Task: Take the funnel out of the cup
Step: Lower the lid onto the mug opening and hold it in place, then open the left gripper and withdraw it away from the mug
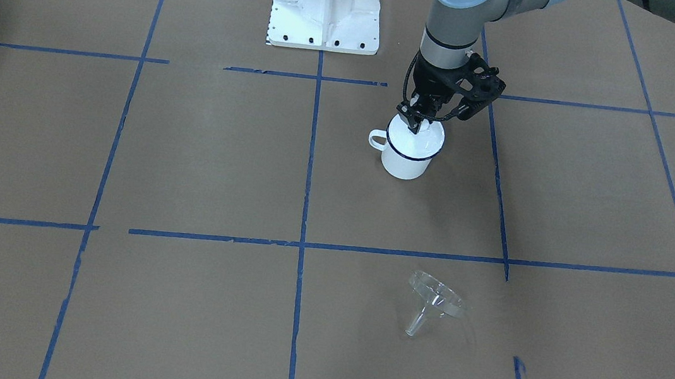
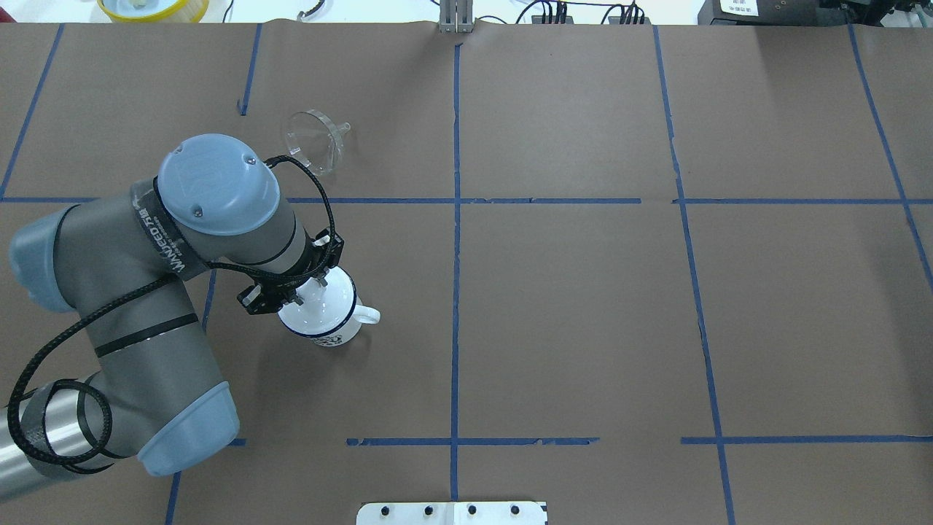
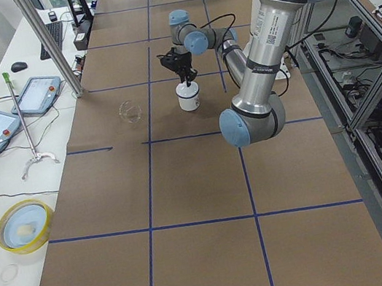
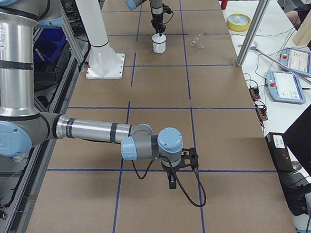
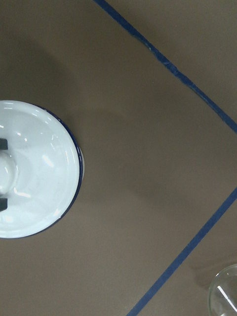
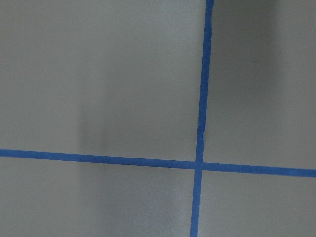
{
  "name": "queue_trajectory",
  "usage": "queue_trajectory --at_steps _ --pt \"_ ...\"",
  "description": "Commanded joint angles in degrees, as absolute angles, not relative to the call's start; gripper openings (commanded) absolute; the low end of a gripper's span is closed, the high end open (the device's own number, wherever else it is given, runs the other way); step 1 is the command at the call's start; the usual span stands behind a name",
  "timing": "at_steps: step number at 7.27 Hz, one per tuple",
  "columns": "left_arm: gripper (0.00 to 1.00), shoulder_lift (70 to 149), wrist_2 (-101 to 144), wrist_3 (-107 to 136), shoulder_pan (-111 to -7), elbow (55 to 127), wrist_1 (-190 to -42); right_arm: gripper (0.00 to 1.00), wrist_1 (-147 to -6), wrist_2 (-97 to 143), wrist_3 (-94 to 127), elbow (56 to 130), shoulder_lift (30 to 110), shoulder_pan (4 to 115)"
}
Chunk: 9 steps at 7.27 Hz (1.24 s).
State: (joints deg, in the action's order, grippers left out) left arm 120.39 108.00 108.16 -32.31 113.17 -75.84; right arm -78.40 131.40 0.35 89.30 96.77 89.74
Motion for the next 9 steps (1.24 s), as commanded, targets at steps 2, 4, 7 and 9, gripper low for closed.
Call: queue_trajectory --at_steps 2,4,7,9 --pt "1.0 120.4 107.8 109.2 -32.3 113.7 -75.8 1.0 -78.4 131.4 0.4 89.3 96.8 89.7" --pt "1.0 119.8 108.3 97.8 -35.7 116.8 -75.6 1.0 -78.4 131.4 0.4 89.3 96.8 89.7" --pt "1.0 110.1 116.2 74.3 -48.6 121.5 -77.0 1.0 -78.4 131.4 0.4 89.3 96.8 89.7" --pt "1.0 104.4 122.8 56.2 -60.7 122.0 -77.1 1.0 -78.4 131.4 0.4 89.3 96.8 89.7"
